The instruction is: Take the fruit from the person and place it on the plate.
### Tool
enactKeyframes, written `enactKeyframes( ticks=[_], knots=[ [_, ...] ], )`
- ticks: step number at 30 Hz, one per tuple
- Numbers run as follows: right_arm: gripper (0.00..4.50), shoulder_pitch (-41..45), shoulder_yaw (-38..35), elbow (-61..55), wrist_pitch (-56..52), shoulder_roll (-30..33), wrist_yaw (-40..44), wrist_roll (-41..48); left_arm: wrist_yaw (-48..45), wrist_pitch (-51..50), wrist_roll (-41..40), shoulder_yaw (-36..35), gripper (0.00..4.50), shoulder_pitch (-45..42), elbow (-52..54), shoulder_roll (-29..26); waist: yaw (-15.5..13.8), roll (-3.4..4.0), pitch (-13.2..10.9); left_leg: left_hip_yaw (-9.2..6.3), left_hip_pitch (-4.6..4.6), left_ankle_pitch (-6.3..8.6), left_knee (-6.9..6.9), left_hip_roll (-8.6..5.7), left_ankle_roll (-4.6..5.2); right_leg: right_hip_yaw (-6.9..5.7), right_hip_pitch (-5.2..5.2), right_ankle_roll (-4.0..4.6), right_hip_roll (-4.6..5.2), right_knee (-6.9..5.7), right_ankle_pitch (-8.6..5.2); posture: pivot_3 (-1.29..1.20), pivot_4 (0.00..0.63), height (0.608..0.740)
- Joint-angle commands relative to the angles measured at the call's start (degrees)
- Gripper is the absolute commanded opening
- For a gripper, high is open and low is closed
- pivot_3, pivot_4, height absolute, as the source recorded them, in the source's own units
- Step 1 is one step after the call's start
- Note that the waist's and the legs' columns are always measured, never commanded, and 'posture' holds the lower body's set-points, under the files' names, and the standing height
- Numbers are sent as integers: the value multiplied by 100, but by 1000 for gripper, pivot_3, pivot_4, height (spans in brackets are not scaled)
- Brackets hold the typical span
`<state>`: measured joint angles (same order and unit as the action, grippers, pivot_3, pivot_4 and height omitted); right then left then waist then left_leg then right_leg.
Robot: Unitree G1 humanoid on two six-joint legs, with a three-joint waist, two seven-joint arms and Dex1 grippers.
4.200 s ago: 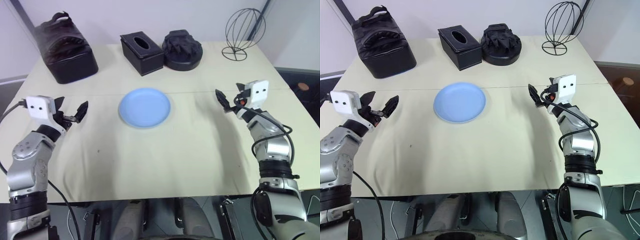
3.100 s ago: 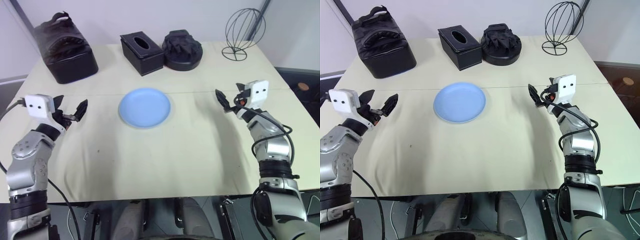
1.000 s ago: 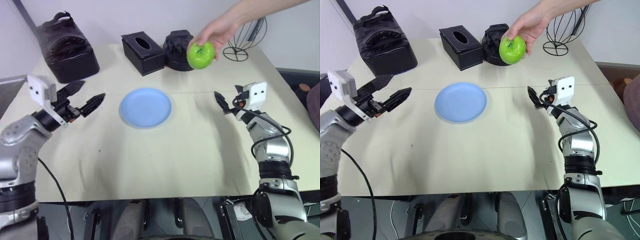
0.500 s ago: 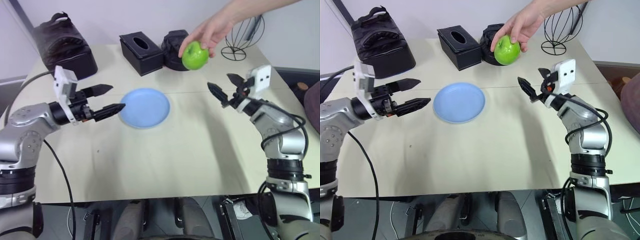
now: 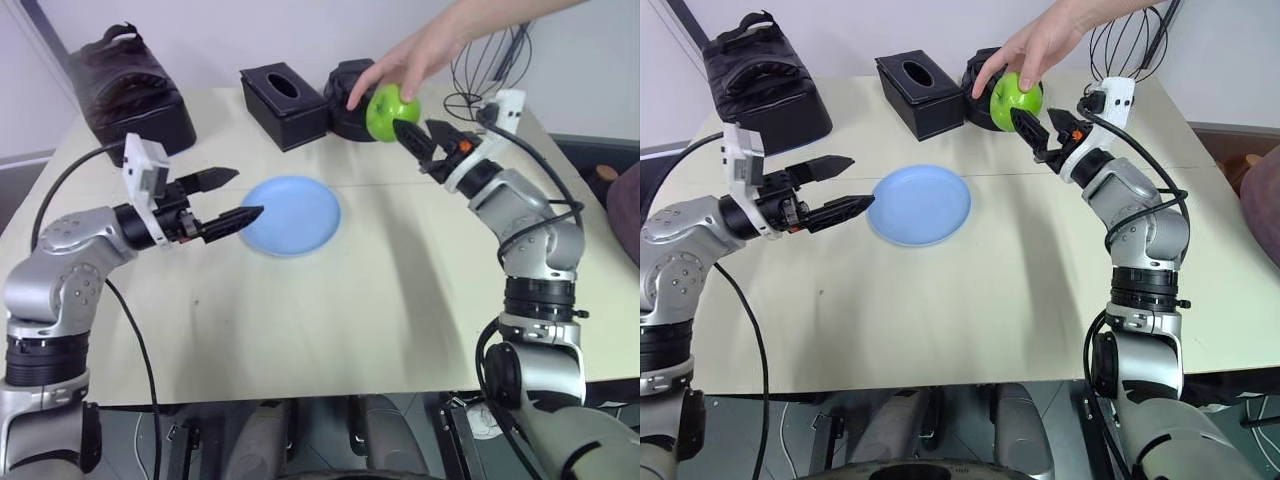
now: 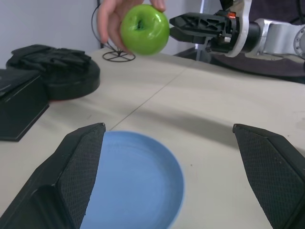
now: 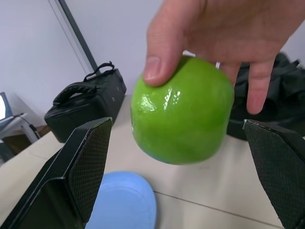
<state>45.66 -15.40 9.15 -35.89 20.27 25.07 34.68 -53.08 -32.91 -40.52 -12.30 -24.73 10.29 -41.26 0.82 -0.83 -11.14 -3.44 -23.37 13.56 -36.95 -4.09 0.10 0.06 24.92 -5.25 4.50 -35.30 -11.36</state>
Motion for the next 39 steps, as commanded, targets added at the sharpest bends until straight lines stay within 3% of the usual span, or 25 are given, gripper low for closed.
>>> enactKeyframes(
  ticks=[1,11,16,21,25,32,39],
  knots=[
    [4458,260,-82,32,71,-95,-3,114,107,85,-66,-211,4500,54,291,4,-1,0,0,0,0,0,0,0,0,0,0,0,0,0,0,0,150,740],
    [4458,568,-55,793,413,-282,77,-51,267,108,-86,-271,4500,212,416,37,5,0,0,1,0,0,0,-1,0,0,0,0,-1,0,0,0,150,740],
    [2915,593,-76,862,563,-329,111,-59,300,105,-92,-289,4500,258,447,38,8,0,0,1,0,0,2,0,0,0,1,0,-2,0,0,0,150,740],
    [2880,613,-61,879,485,-289,75,-73,334,77,-119,-335,4500,332,486,11,8,0,0,1,0,0,2,0,0,0,2,0,-1,0,0,0,150,740],
    [2880,238,875,607,435,-243,651,-570,390,25,-86,-474,4500,584,518,-70,32,0,0,1,0,0,4,0,0,0,4,1,-2,0,0,0,150,740],
    [2880,91,1905,944,743,-1034,996,-1117,667,-56,141,-708,4500,1567,876,-232,110,2,0,2,-4,0,11,1,-1,4,17,1,-1,-7,0,0,150,740],
    [2880,425,2068,1758,1193,-1477,1214,-1500,1010,-121,87,-923,4500,2221,1410,-187,85,1,0,-4,-3,1,12,-1,-3,1,16,2,2,-3,0,0,150,740]
  ],
)
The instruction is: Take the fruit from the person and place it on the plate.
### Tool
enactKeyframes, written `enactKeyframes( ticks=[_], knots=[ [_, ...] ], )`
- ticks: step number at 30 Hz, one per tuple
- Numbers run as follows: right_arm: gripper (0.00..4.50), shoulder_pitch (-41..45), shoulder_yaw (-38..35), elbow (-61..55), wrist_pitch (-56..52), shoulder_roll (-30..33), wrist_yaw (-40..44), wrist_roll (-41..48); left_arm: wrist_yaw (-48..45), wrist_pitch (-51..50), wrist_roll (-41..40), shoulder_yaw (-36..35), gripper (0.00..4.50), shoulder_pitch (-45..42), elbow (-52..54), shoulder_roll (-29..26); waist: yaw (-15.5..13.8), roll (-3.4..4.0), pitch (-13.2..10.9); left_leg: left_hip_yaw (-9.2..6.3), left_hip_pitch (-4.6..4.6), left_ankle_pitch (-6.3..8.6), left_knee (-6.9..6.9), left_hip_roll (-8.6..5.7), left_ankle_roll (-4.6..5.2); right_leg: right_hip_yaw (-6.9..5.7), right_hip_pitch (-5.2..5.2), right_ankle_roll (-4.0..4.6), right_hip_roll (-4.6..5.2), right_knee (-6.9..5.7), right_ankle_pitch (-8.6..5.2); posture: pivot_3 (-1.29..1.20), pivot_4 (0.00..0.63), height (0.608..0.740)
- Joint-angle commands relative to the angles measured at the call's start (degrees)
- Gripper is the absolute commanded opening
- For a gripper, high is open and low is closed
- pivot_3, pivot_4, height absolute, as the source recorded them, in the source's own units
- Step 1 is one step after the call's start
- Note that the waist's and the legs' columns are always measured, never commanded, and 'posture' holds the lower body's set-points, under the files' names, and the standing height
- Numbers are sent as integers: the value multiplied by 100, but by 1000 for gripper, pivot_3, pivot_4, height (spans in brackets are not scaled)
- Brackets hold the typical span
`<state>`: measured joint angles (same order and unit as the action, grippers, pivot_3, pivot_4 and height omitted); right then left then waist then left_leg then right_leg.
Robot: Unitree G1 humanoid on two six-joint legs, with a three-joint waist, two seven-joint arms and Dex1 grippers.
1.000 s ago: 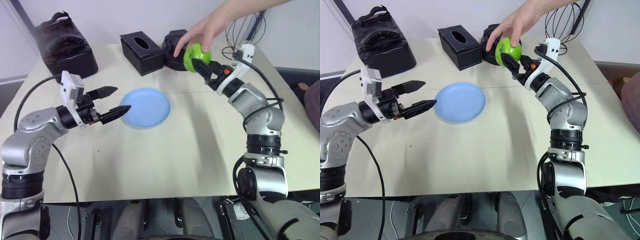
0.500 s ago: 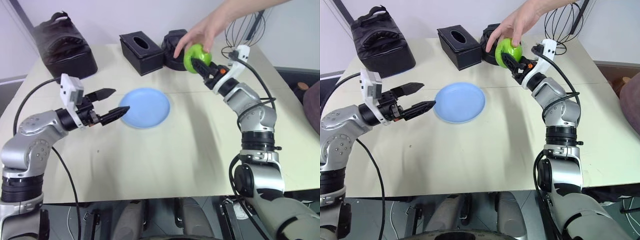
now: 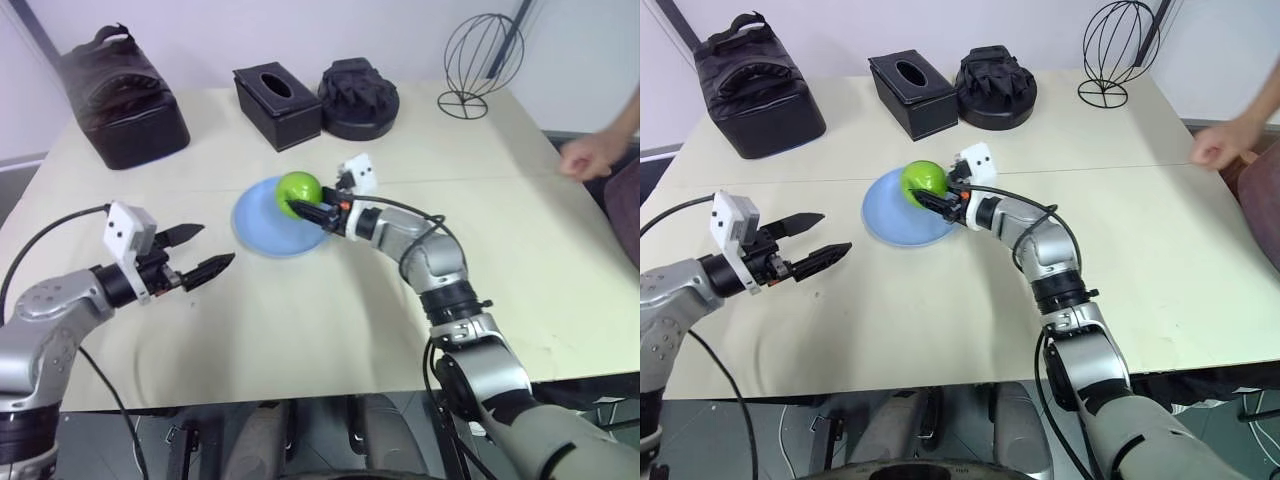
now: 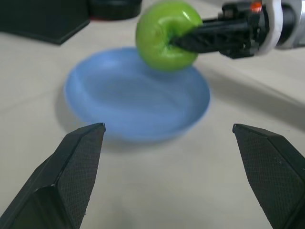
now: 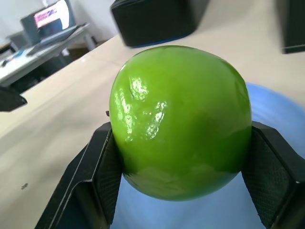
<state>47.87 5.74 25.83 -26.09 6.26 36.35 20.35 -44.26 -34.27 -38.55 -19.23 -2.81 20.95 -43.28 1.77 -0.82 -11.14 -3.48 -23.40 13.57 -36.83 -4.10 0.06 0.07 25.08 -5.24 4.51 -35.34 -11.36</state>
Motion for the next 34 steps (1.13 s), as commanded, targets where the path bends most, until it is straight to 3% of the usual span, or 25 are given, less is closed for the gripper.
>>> enactKeyframes(
  ticks=[1,3,4,11,17,27,34],
  knots=[
    [3378,222,-50,151,248,-99,105,-97,171,1,-129,-250,4500,61,396,34,-18,0,0,0,0,0,0,-1,0,0,0,0,1,1,0,0,150,740],
    [4295,239,-64,249,287,-128,152,-146,262,-29,-164,-283,4500,107,488,75,-32,0,0,0,0,0,0,-2,0,0,1,0,1,1,0,0,150,740],
    [4406,242,-75,275,277,-135,227,-130,303,-39,-180,-295,4500,121,523,94,-37,0,0,0,0,0,1,-1,-1,0,1,0,0,1,0,0,150,740],
    [4406,336,-282,163,373,-65,157,-171,433,-20,-197,-271,4500,126,571,128,-59,1,0,1,0,0,3,-1,-1,0,4,1,-2,0,0,0,150,740],
    [4406,333,-993,-657,395,642,-148,-35,747,288,47,-524,4500,79,286,232,-107,1,-1,1,-1,0,3,-2,-1,-1,3,0,-1,1,0,0,150,740],
    [4406,-947,-1901,-1348,942,2269,-480,-347,1564,767,227,-1349,4500,7,-283,735,-93,-1,0,4,-1,0,3,-1,0,-1,-5,1,2,10,-1,0,150,740],
    [4406,-1918,-2106,-1690,1307,2295,-751,-354,1779,1071,478,-1276,4500,-2,-690,987,-98,-1,1,6,3,-1,1,1,1,0,-13,10,1,13,-6,0,150,740]
  ],
)
